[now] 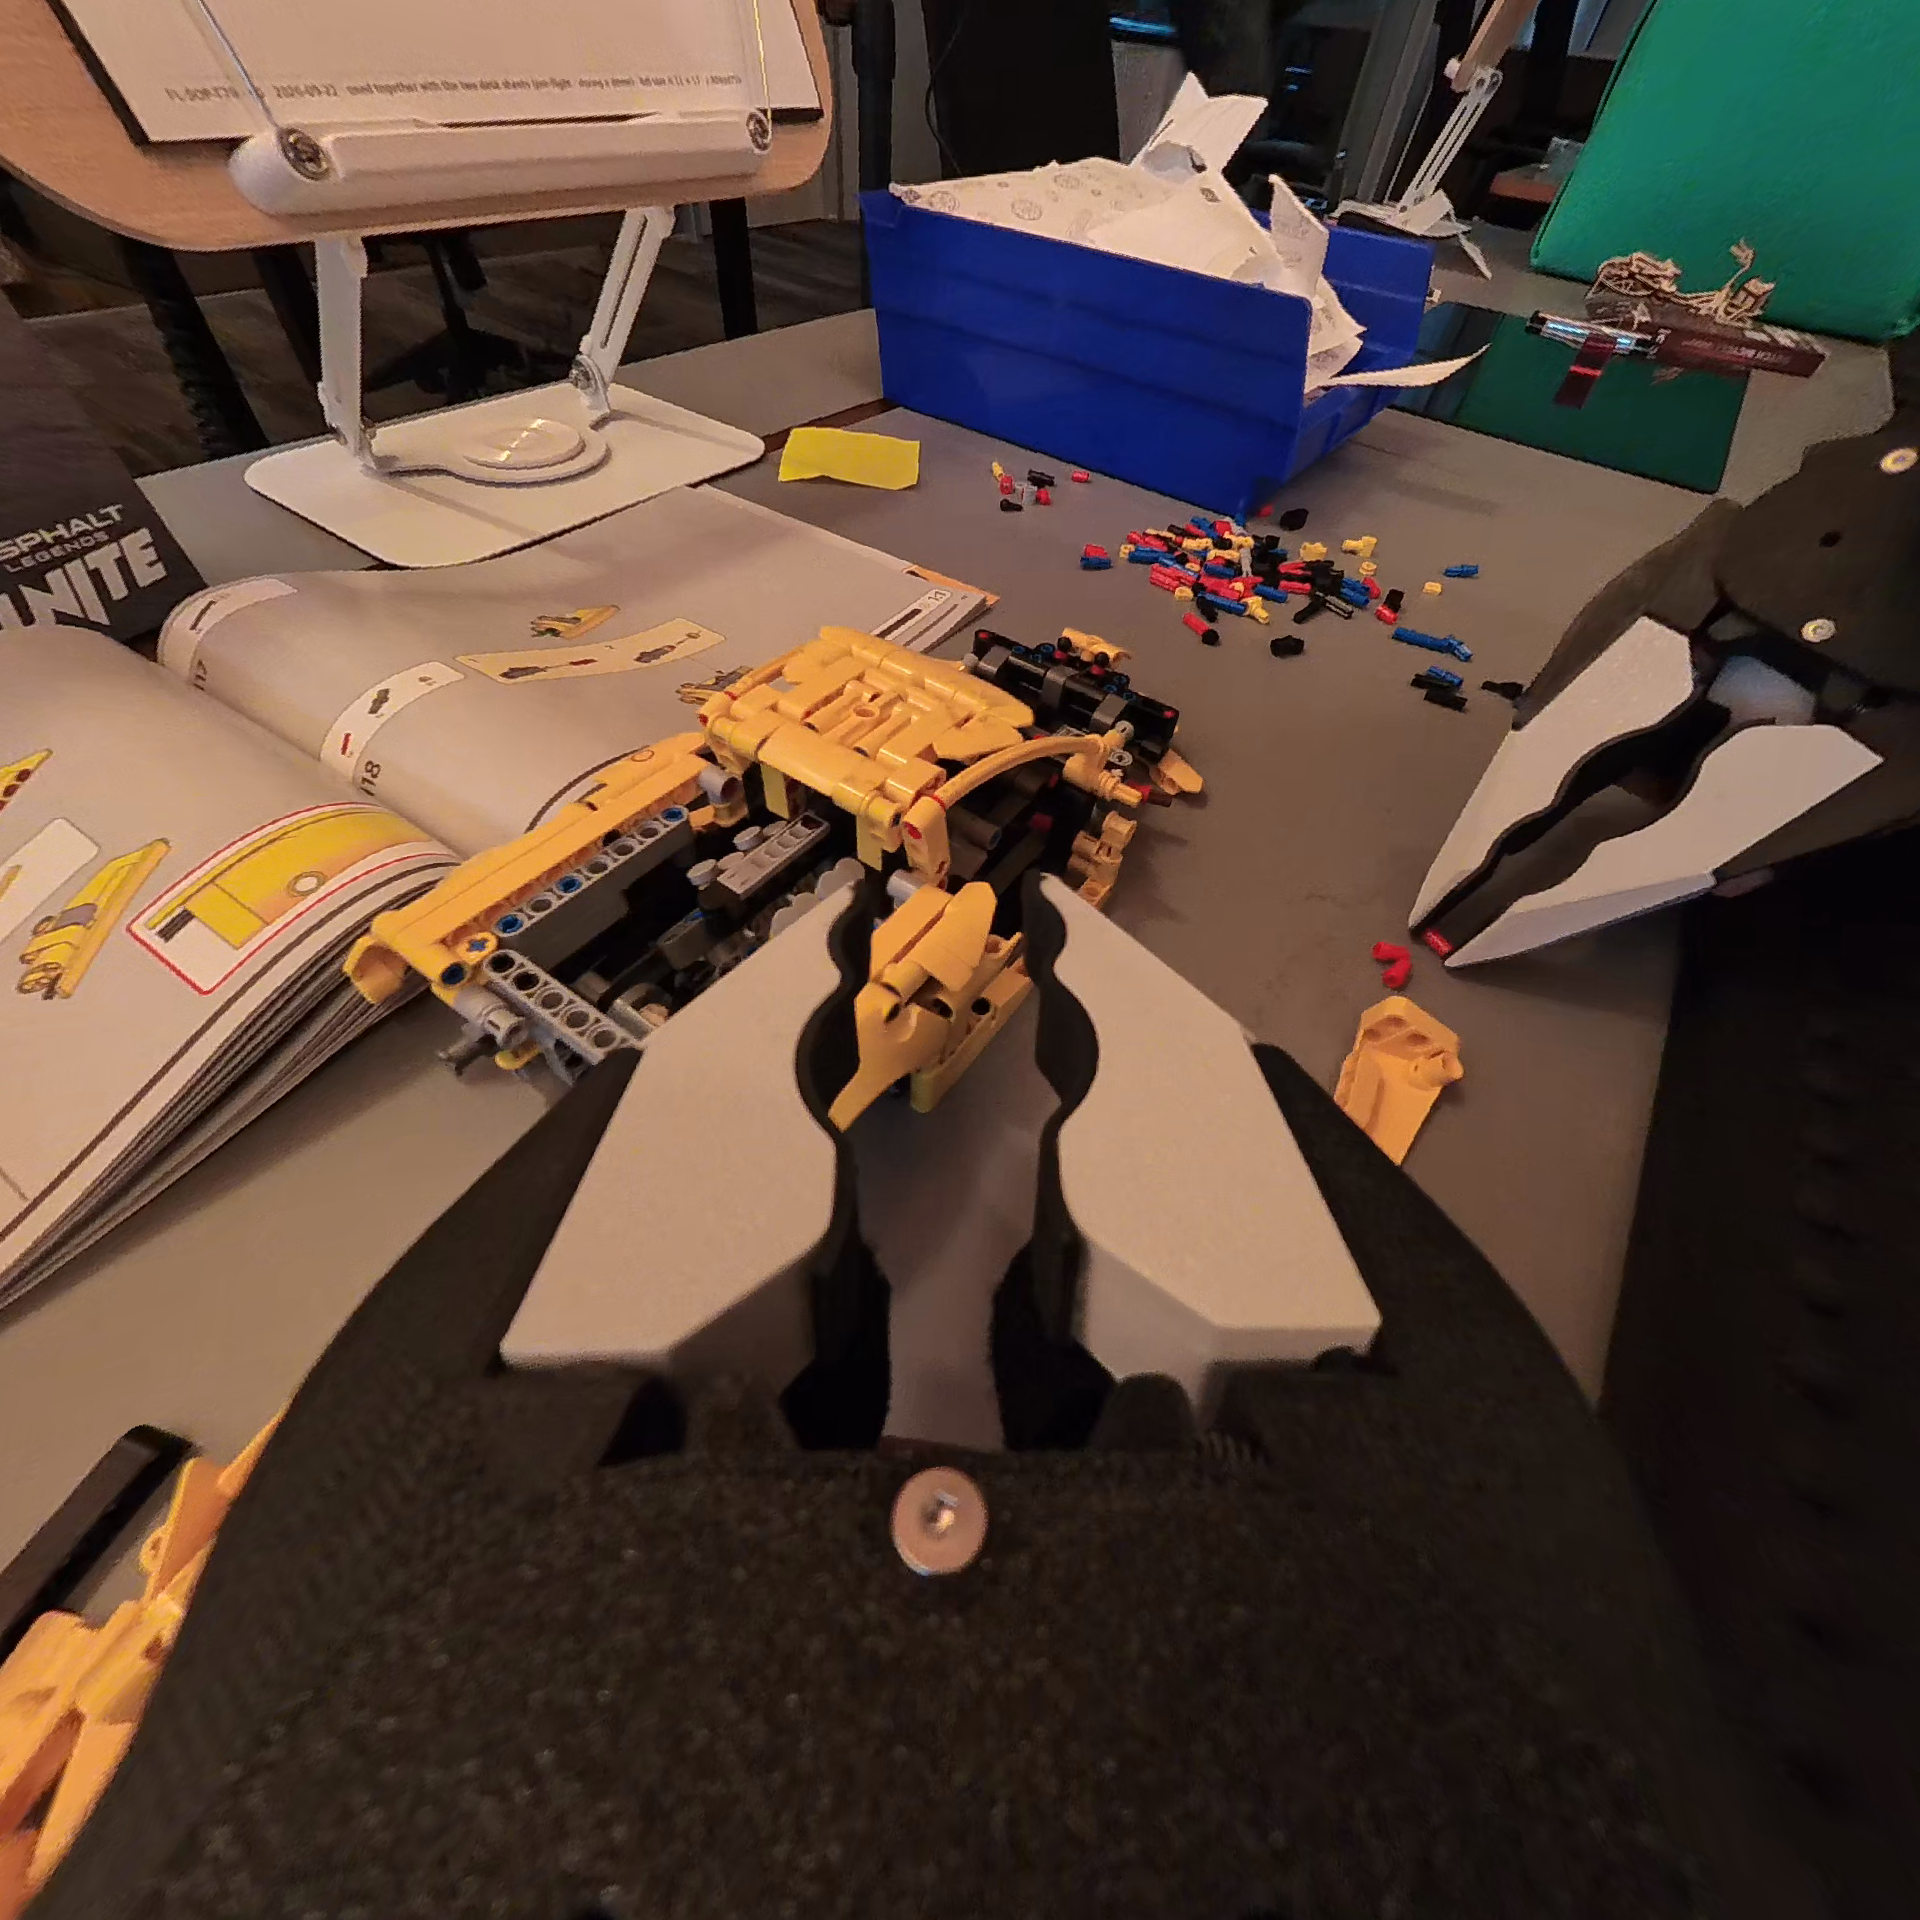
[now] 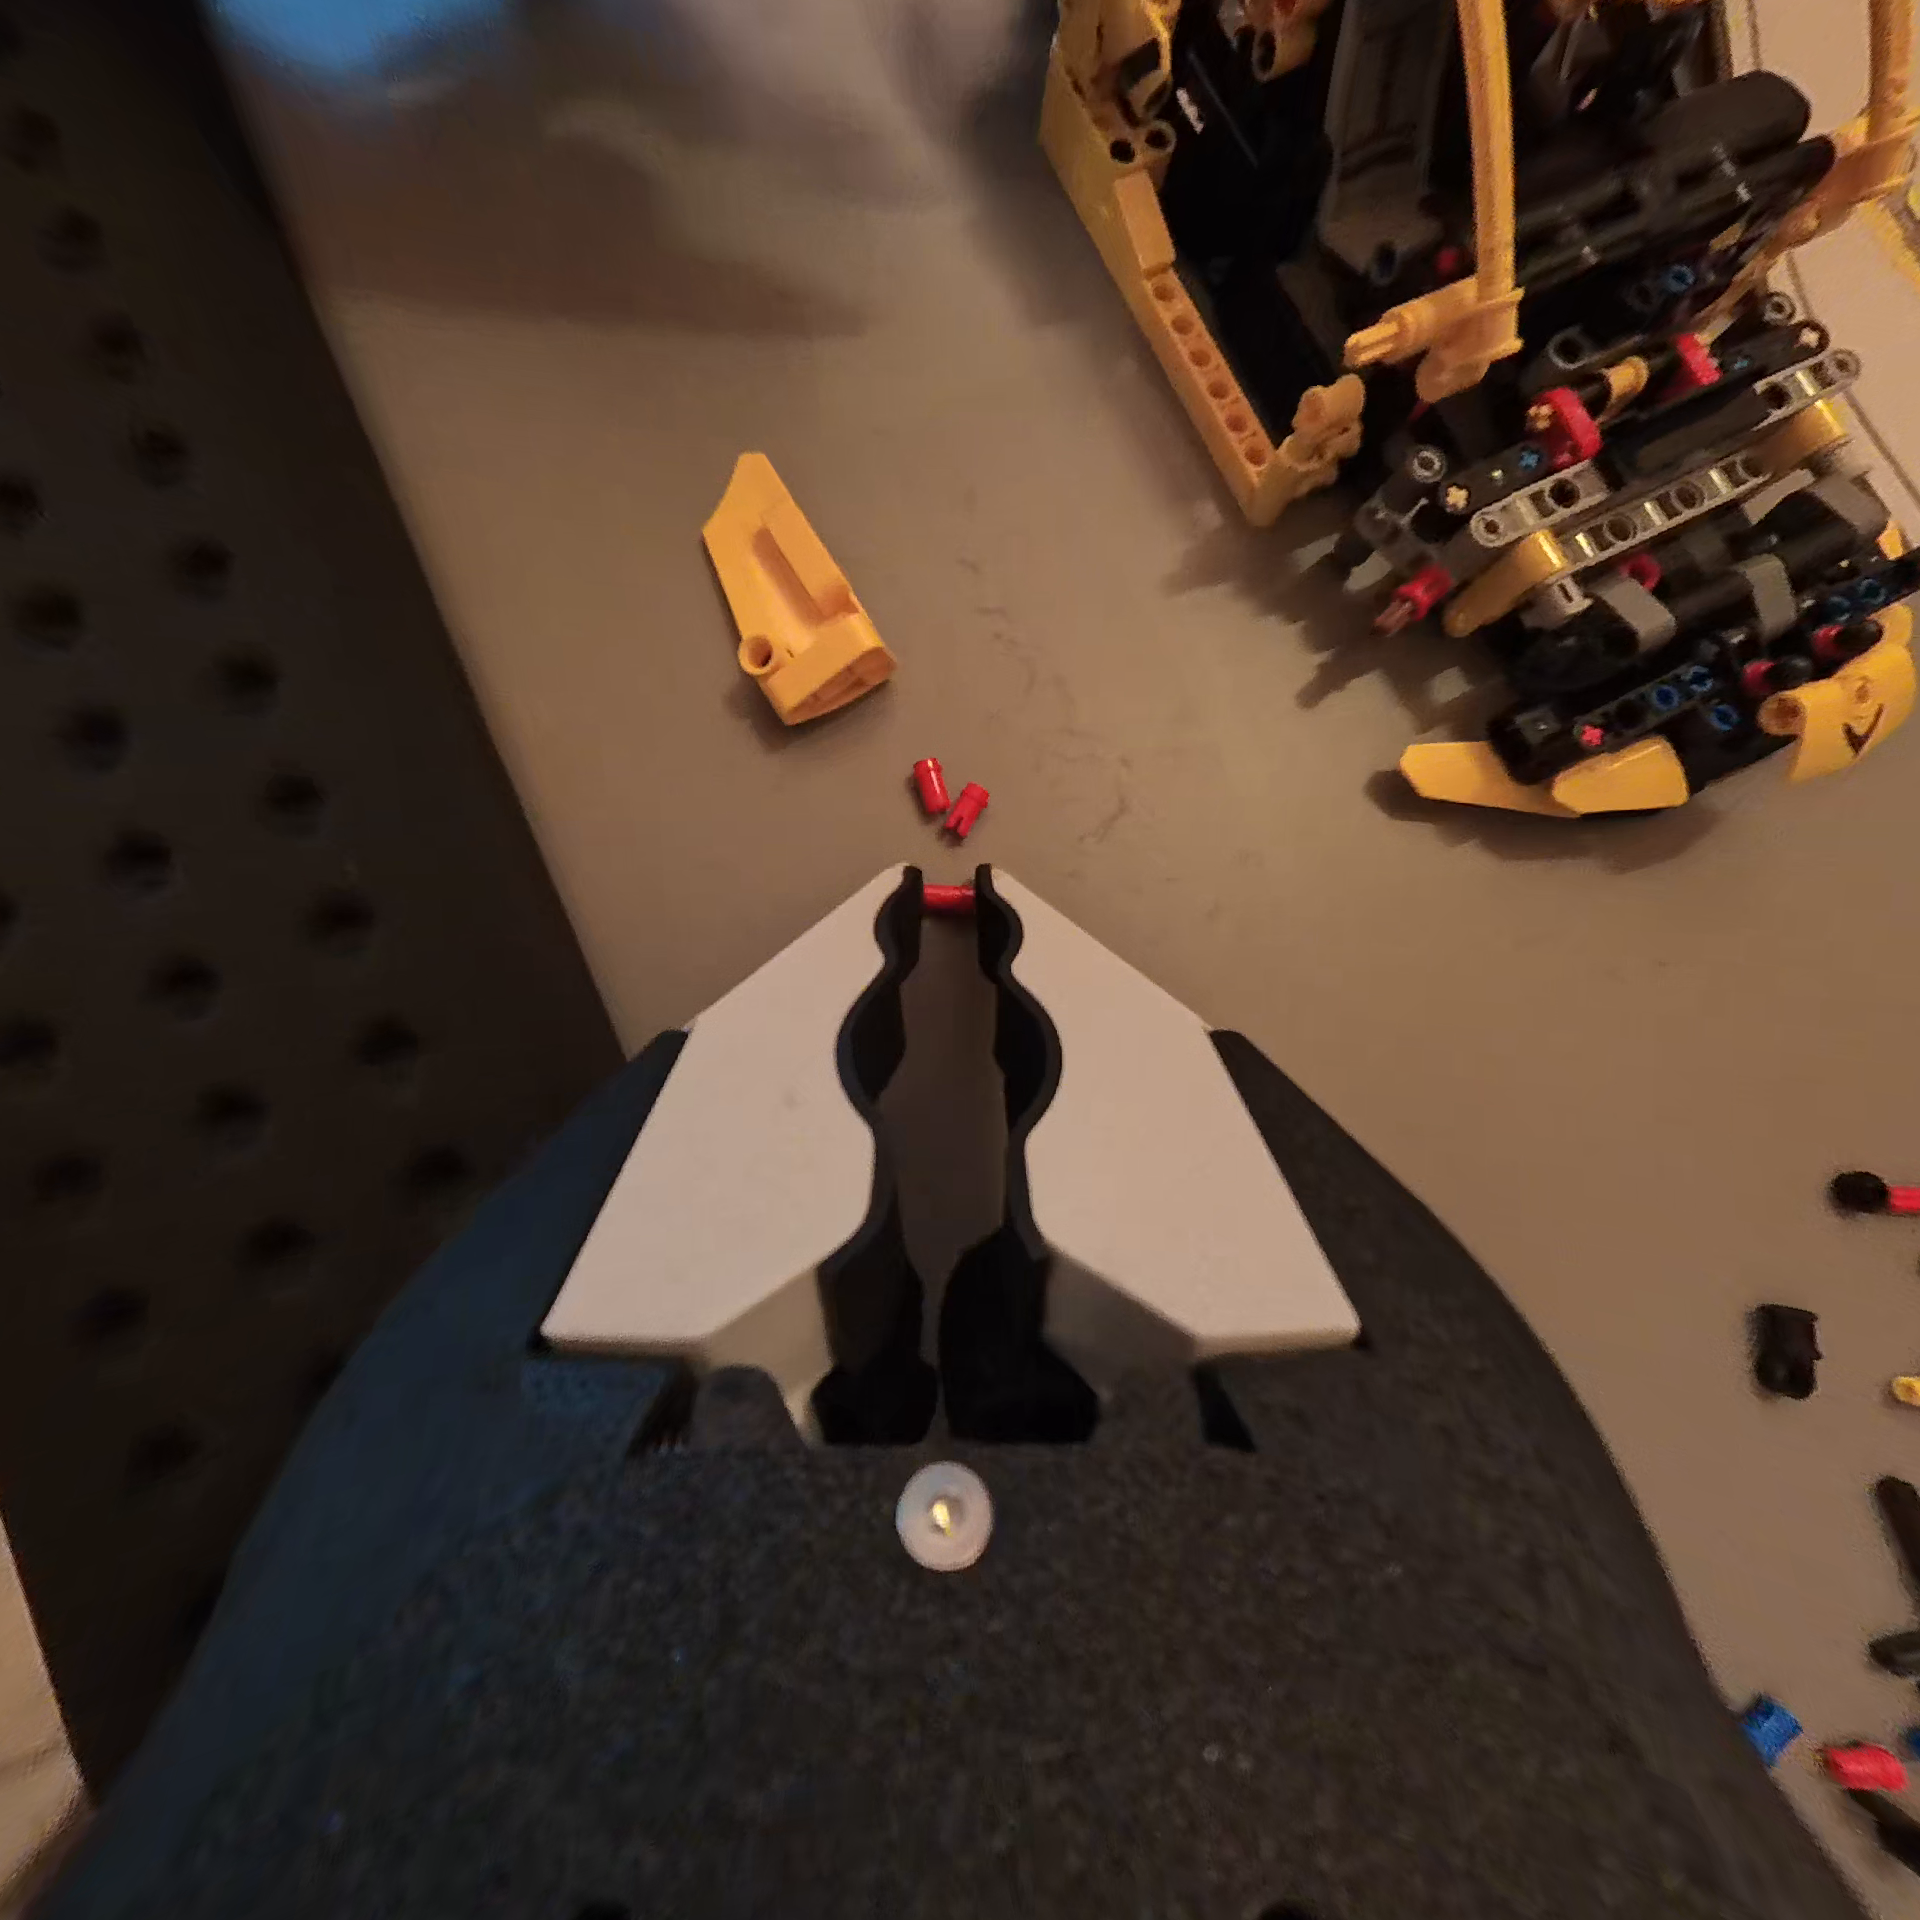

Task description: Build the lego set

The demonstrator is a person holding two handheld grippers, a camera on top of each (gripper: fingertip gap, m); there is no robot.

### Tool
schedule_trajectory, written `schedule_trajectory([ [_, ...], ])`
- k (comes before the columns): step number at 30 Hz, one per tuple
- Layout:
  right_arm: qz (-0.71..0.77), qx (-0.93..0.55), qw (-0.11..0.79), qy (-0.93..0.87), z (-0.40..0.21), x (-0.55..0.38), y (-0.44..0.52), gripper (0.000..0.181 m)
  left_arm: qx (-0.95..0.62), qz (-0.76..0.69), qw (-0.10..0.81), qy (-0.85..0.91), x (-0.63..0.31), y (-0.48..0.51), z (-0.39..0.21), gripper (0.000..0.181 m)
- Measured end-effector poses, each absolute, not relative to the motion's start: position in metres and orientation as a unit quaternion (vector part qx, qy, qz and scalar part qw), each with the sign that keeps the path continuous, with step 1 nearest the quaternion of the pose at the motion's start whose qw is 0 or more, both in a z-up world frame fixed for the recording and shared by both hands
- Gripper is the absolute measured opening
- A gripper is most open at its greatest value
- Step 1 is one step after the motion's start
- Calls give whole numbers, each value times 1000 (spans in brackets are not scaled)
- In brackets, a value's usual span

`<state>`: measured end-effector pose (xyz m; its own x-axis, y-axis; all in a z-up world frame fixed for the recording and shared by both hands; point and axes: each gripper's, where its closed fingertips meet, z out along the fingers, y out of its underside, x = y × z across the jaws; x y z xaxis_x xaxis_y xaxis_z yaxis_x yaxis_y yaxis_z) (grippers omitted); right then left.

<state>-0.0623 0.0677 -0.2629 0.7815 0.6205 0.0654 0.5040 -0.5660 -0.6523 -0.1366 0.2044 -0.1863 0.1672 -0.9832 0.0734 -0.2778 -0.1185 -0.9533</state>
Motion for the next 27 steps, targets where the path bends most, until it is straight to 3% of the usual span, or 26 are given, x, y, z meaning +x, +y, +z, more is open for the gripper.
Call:
schedule_trajectory([
  [4,77,-872,387,-288,-252,-54,75,23,-630,-420,433,489,-139,206,-183,28],
  [10,37,-839,519,-158,-214,-17,99,29,-626,-459,426,464,-143,203,-174,28],
  [19,-49,-846,496,-191,-229,-12,104,24,-627,-487,422,438,-150,209,-167,28],
  [24,-21,-846,500,-184,-227,-14,105,24,-630,-465,425,455,-148,208,-173,28],
  [27,40,-834,527,-161,-204,-29,108,14,-634,-443,426,469,-147,208,-179,28],
])
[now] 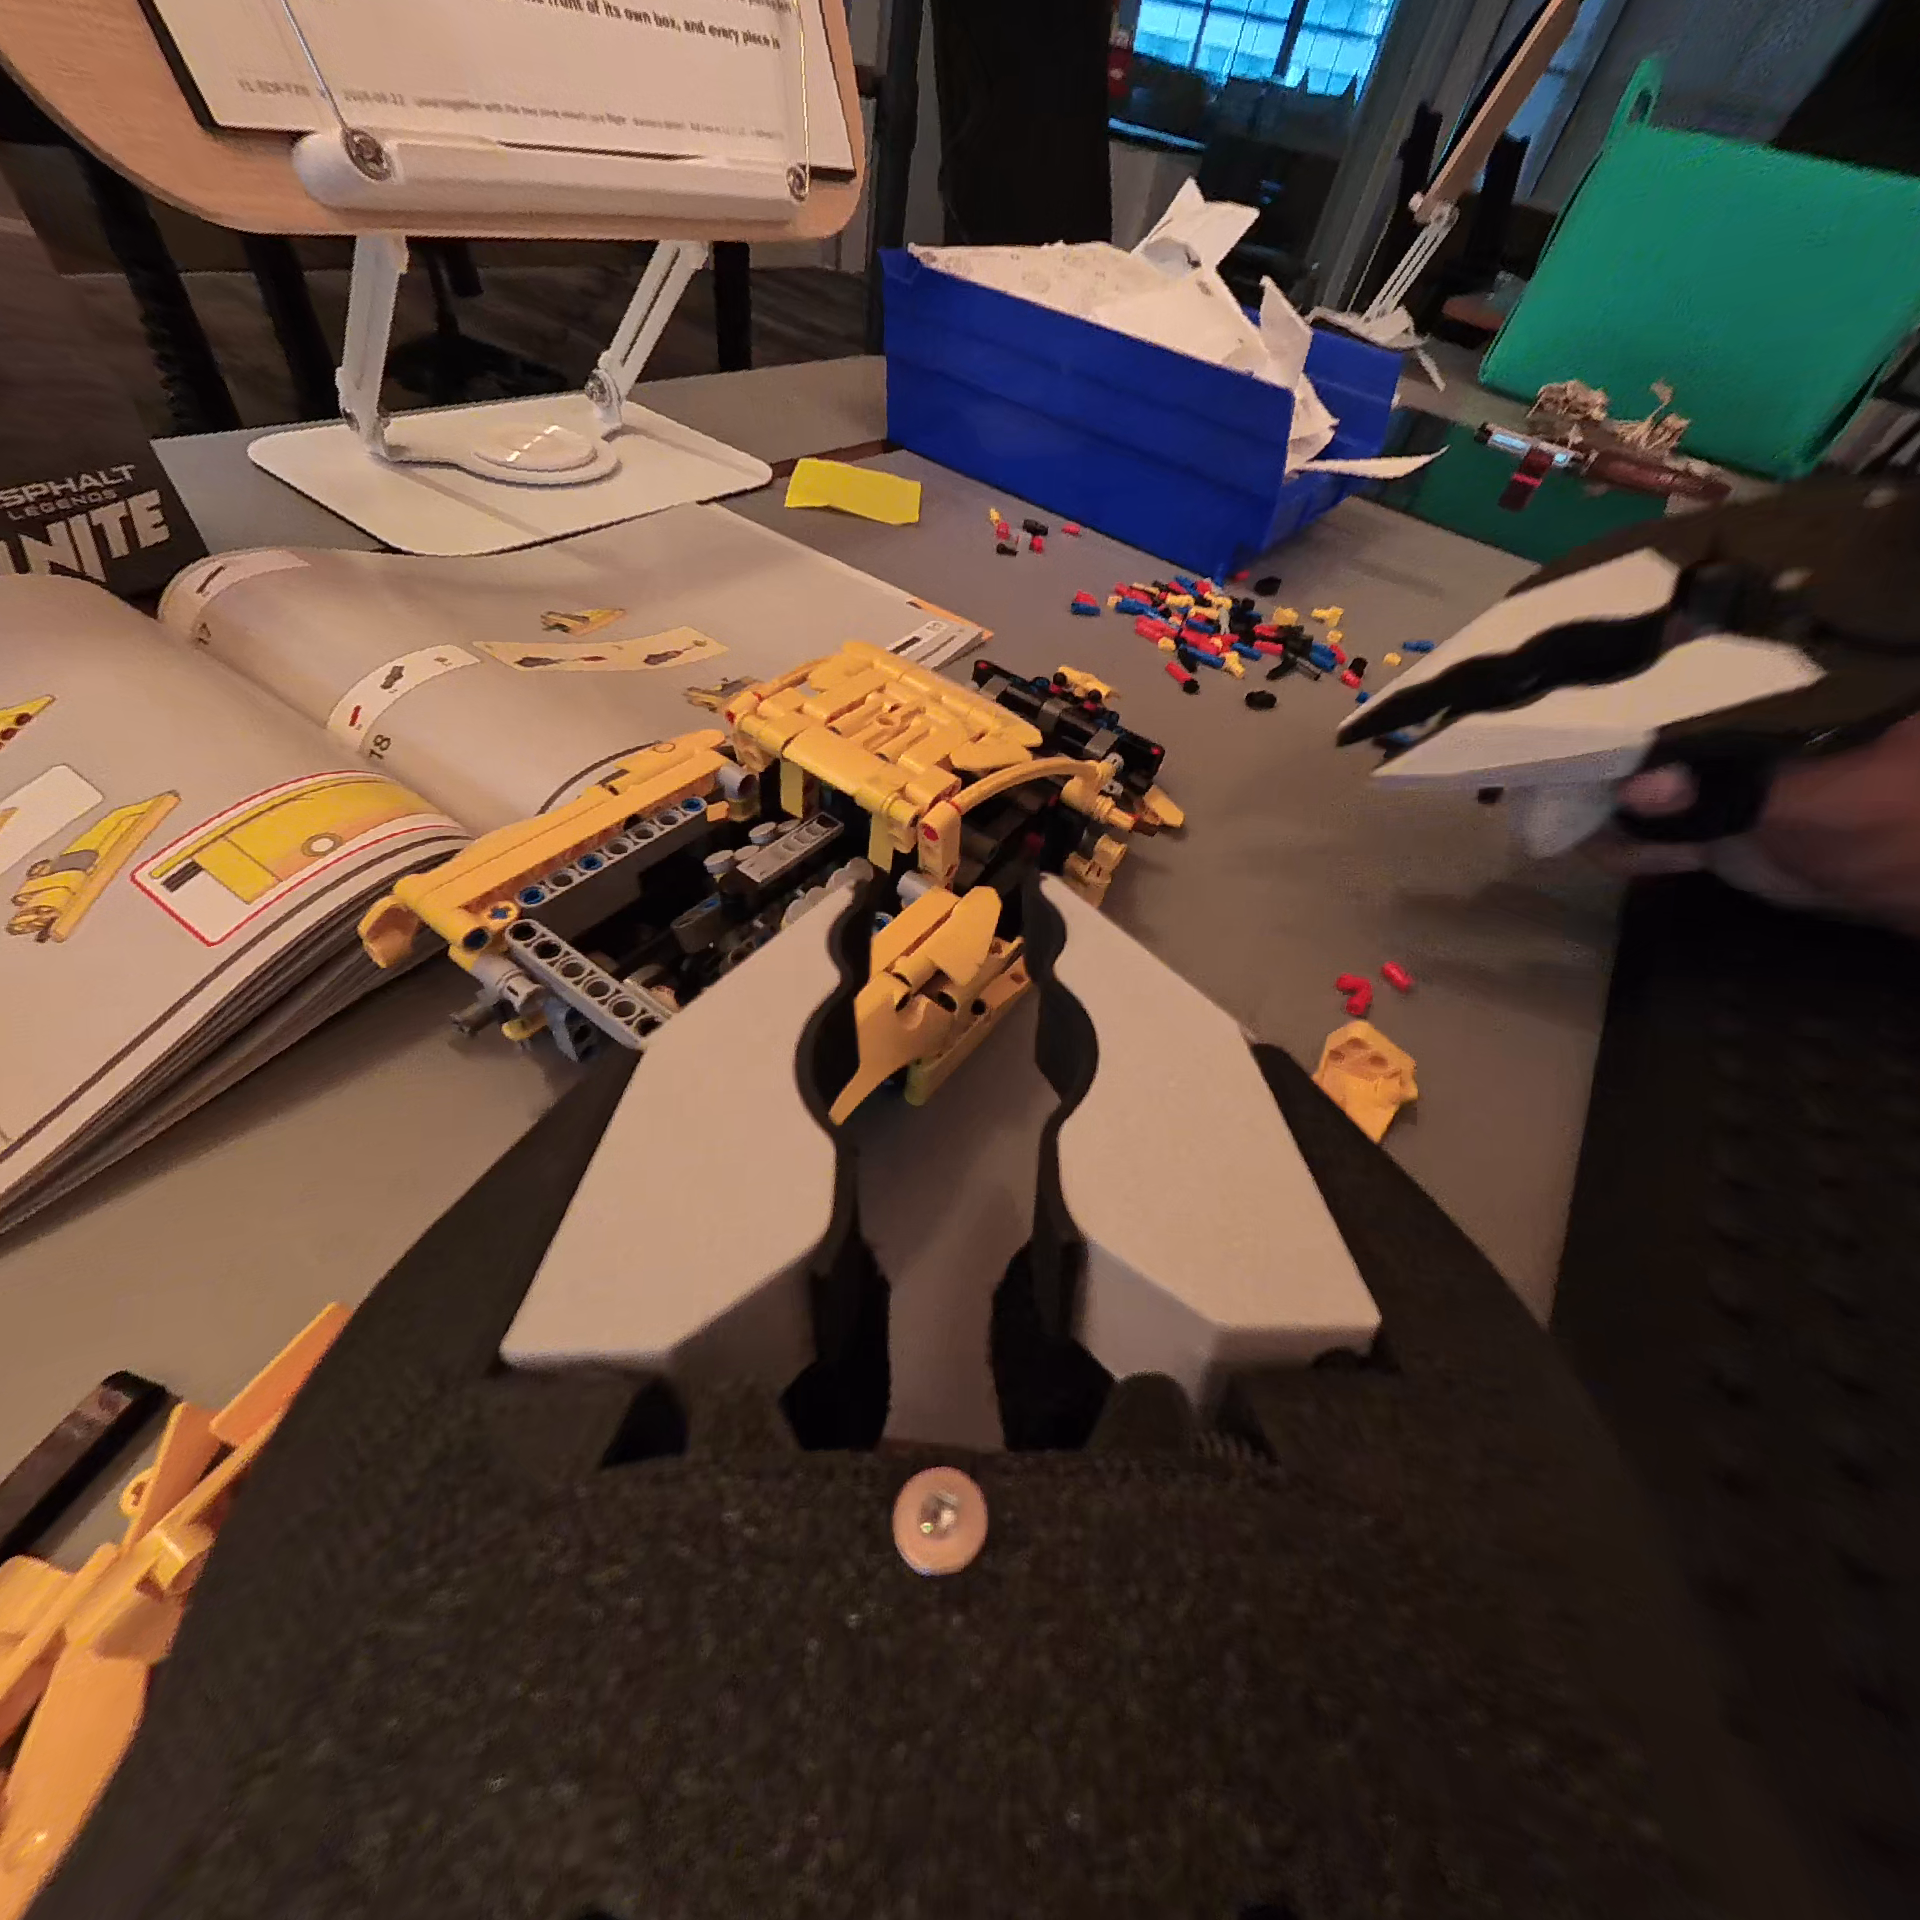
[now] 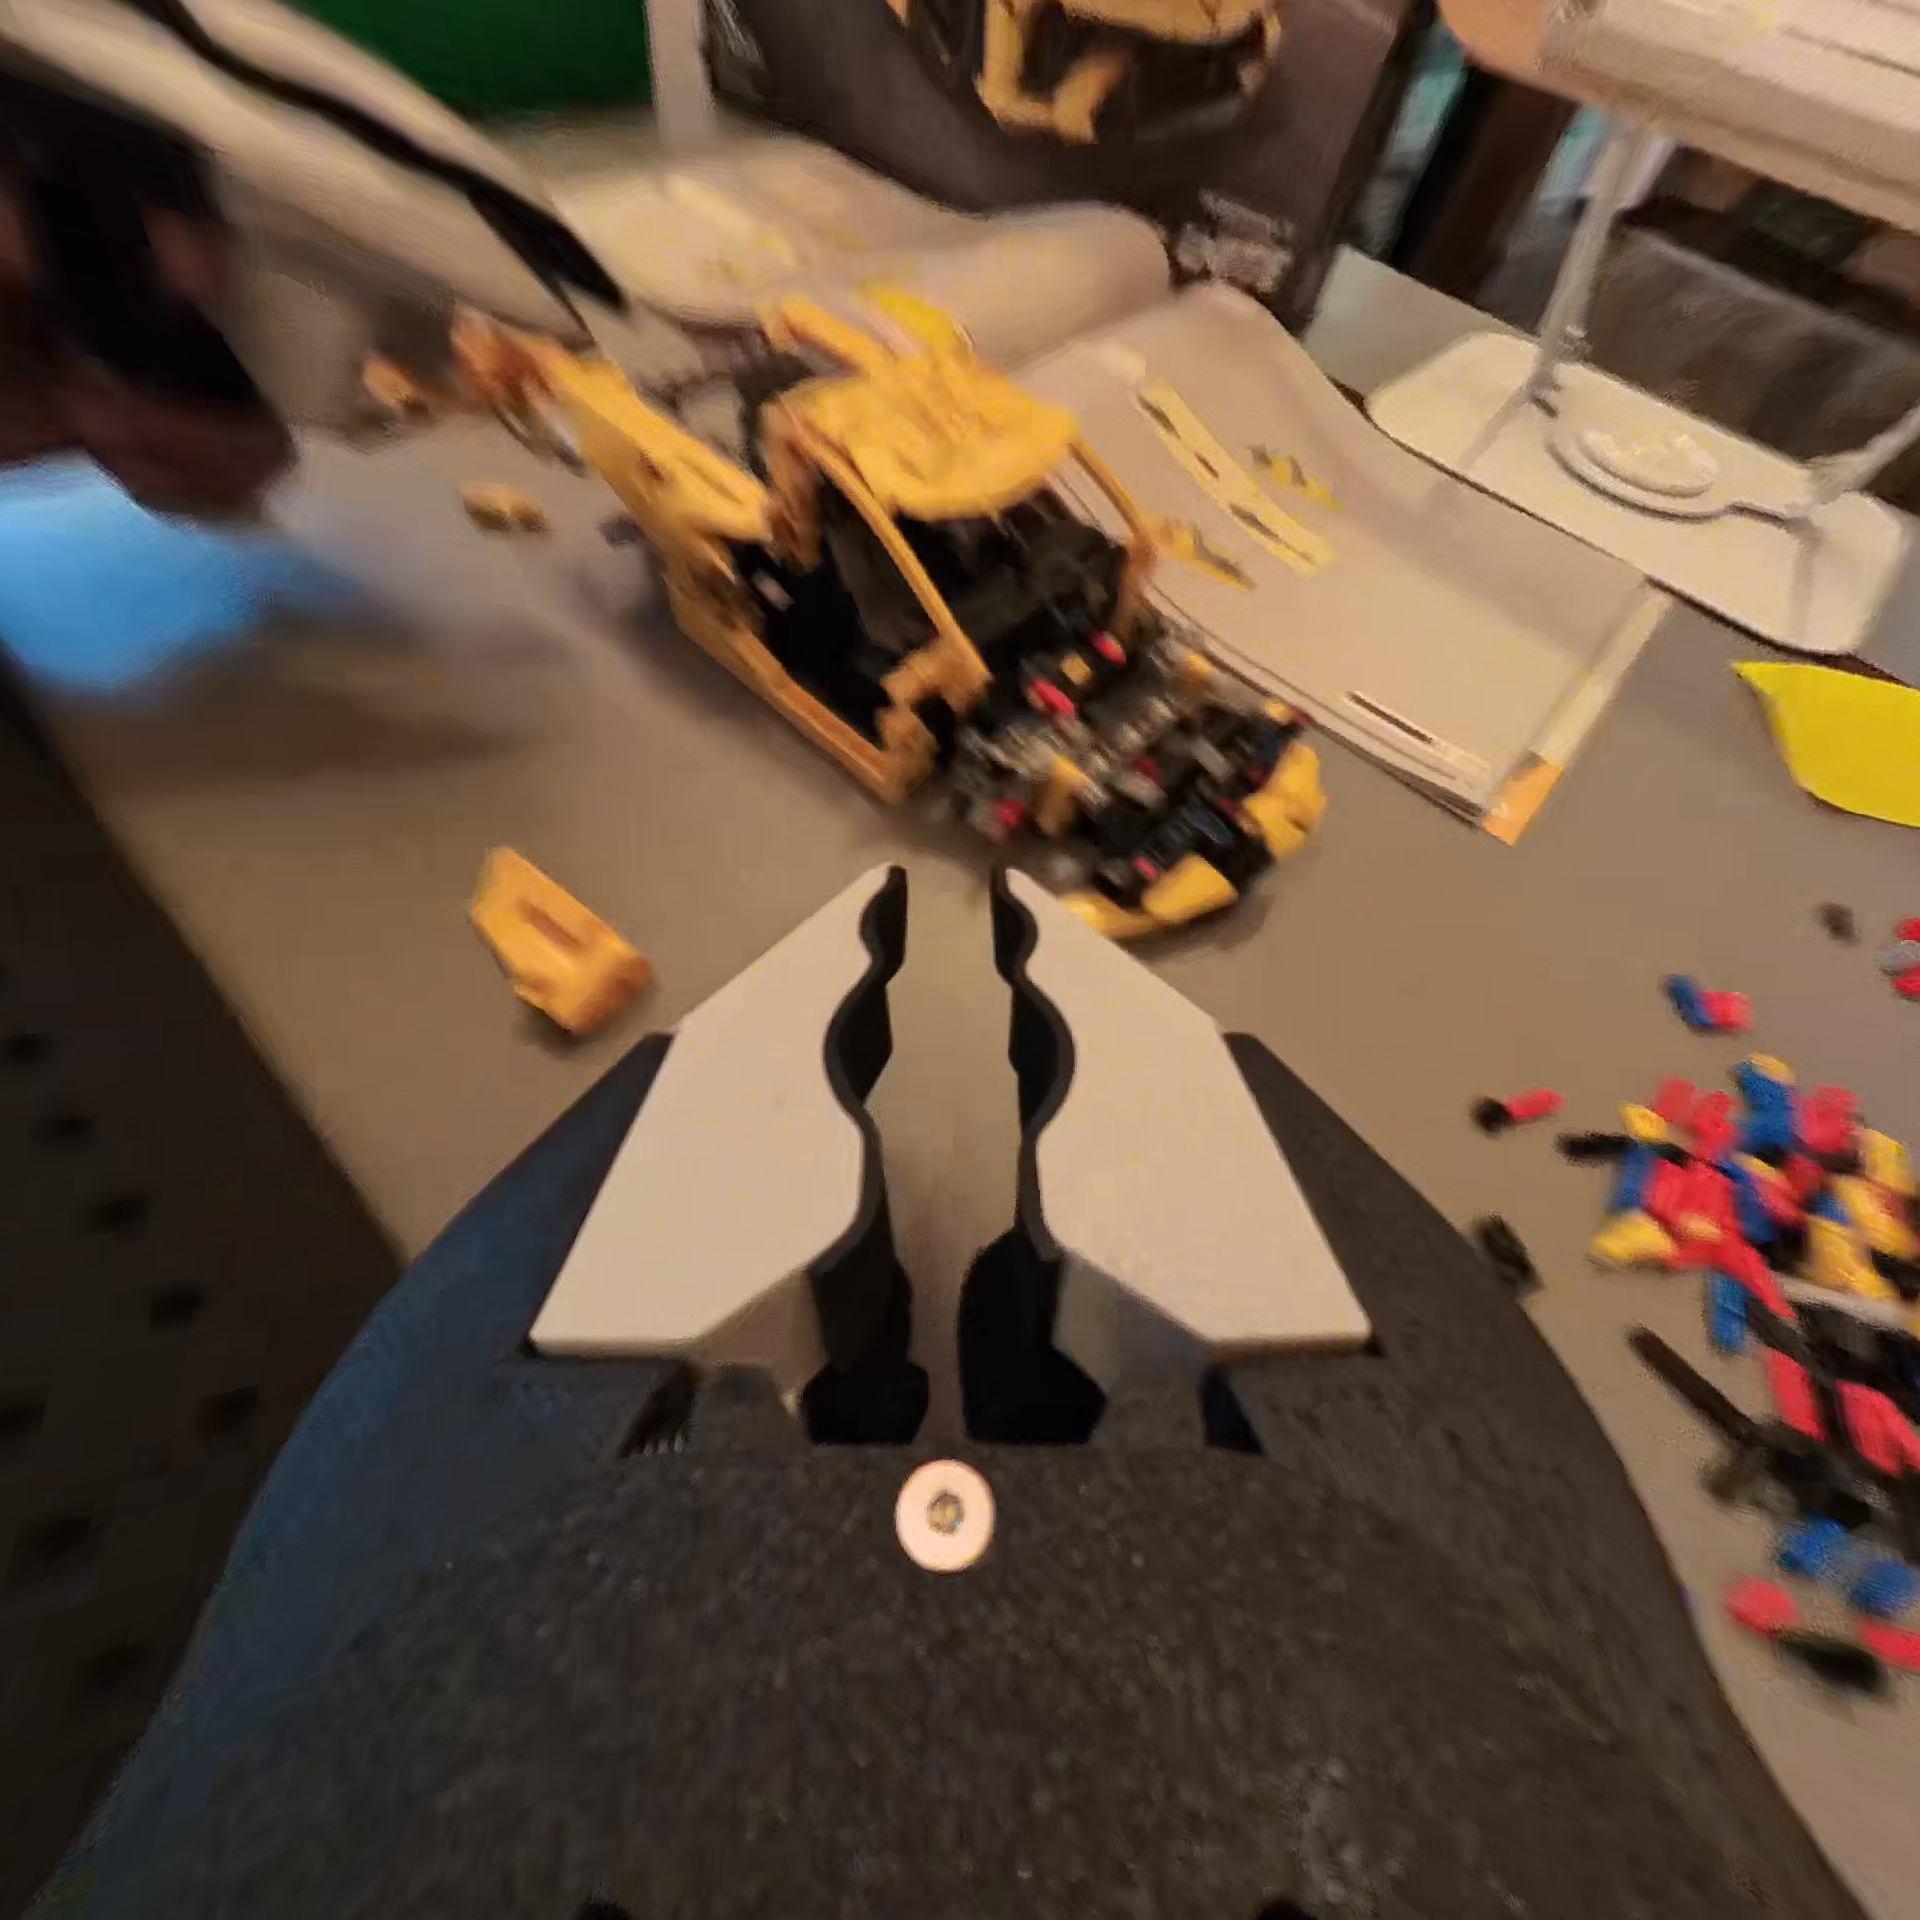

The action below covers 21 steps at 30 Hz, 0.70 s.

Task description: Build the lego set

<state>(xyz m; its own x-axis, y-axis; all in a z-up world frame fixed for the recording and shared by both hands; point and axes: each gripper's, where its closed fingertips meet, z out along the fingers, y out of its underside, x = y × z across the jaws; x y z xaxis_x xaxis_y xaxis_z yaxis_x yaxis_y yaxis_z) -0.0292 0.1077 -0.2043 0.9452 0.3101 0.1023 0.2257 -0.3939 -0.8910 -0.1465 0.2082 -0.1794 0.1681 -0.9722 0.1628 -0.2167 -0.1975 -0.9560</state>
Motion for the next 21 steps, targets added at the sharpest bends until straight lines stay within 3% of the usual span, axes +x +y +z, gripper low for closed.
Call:
schedule_trajectory([
  [2,121,-840,498,-178,-193,-62,108,18,-635,-432,426,477,-146,207,-183,28],
  [6,166,-890,344,-250,-232,-98,88,27,-635,-416,427,492,-143,204,-188,28],
  [13,150,-910,282,-264,-256,-98,89,25,-635,-408,427,499,-141,202,-190,28],
  [16,163,-909,280,-264,-255,-105,90,10,-633,-415,425,496,-141,201,-189,28],
  [21,138,-905,293,-277,-255,-109,91,6,-631,-427,420,494,-140,198,-187,28],
])
